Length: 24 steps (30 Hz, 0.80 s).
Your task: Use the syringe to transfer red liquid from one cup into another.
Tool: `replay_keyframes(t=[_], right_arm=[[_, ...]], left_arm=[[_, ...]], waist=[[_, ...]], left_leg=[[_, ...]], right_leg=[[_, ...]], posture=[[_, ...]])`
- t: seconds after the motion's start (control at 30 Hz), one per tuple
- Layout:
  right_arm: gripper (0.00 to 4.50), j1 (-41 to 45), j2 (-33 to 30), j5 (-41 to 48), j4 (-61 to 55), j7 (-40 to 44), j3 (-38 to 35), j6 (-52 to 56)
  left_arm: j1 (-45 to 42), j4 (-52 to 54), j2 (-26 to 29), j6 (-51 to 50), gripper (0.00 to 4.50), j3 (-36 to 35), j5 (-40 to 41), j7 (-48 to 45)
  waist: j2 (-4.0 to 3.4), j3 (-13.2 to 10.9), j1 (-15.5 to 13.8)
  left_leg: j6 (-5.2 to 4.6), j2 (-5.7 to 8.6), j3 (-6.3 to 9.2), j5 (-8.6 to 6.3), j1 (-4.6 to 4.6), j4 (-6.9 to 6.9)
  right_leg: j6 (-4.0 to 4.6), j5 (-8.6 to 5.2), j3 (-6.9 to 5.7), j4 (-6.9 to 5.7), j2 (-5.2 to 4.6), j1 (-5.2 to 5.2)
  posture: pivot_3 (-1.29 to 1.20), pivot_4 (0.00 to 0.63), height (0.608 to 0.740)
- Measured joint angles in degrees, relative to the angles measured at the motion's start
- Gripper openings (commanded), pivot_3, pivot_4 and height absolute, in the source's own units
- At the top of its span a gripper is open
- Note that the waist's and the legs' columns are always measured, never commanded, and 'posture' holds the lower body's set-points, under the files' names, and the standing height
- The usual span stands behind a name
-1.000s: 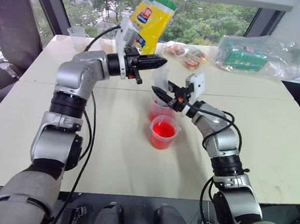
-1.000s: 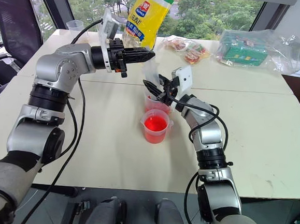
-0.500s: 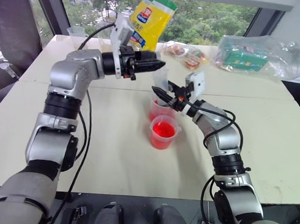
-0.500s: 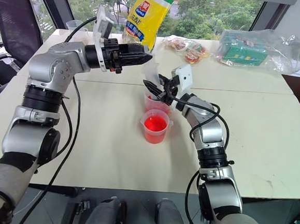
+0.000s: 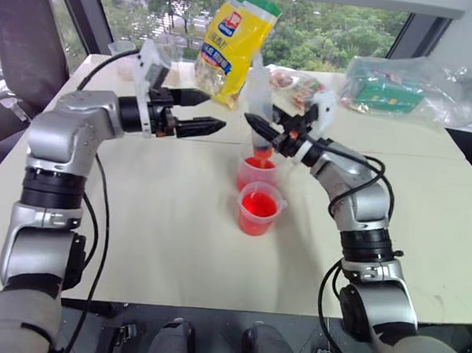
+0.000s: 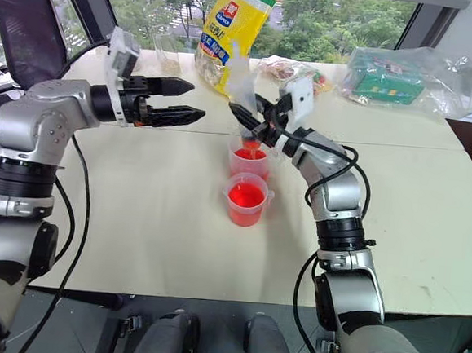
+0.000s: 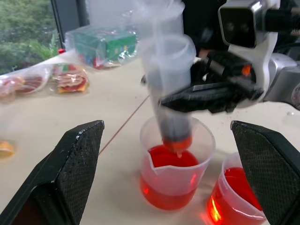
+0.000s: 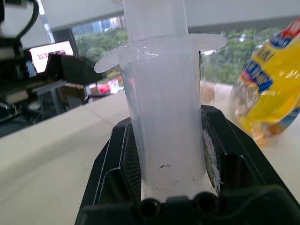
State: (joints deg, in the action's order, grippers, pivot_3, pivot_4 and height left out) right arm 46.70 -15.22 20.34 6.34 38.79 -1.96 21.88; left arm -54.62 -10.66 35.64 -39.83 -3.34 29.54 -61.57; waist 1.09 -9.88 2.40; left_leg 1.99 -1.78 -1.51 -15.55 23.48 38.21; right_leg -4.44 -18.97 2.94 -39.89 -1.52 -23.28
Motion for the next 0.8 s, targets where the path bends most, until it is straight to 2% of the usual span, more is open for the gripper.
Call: replay_keyframes(t=[0.23, 0.37, 0.6, 0.8], right_arm=[[1.39, 0.1, -3.6, 13.8, -17.6, -0.6, -5.1, 13.1], [1.39, -5.3, -3.7, 18.9, -25.1, -3.0, -5.7, 17.4], [1.39, -16.6, -3.5, 15.7, -26.6, -5.0, -1.2, 14.9], [1.39, -18.0, -3.5, 14.0, -26.5, -5.1, 0.2, 12.3]], left_arm=[[-0.1, 1.4, 0.4, -2.3, 4.46, -1.9, 2.1, 1.7], [-0.4, 3.0, 0.4, -3.0, 4.46, -2.1, 3.2, 2.0], [-3.2, 3.1, -0.1, -4.2, 4.46, -2.1, 4.9, 2.6], [-6.8, 1.7, -2.5, -4.5, 4.46, -2.0, 5.4, 3.0]], waist=[[0.00, 0.0, 0.0], [0.00, 0.0, 0.1], [0.00, 0.0, 0.0], [0.00, 0.0, 0.0]], left_leg=[[-0.01, -0.01, 0.04, -0.01, 0.02, -0.02], [-0.01, -0.01, 0.05, -0.01, 0.01, -0.02], [-0.02, 0.02, 0.03, -0.01, 0.02, -0.01], [-0.02, 0.01, 0.04, -0.01, 0.01, -0.01]], right_leg=[[0.00, 0.00, -0.02, 0.02, 0.00, 0.00], [0.00, 0.00, -0.02, 0.02, 0.01, 0.02], [0.00, 0.00, -0.02, 0.04, 0.04, 0.02], [0.00, 0.00, -0.02, 0.04, 0.08, 0.03]], posture=[[0.00, 0.150, 0.740], [0.00, 0.150, 0.740], [0.00, 0.150, 0.740], [0.00, 0.150, 0.740]])
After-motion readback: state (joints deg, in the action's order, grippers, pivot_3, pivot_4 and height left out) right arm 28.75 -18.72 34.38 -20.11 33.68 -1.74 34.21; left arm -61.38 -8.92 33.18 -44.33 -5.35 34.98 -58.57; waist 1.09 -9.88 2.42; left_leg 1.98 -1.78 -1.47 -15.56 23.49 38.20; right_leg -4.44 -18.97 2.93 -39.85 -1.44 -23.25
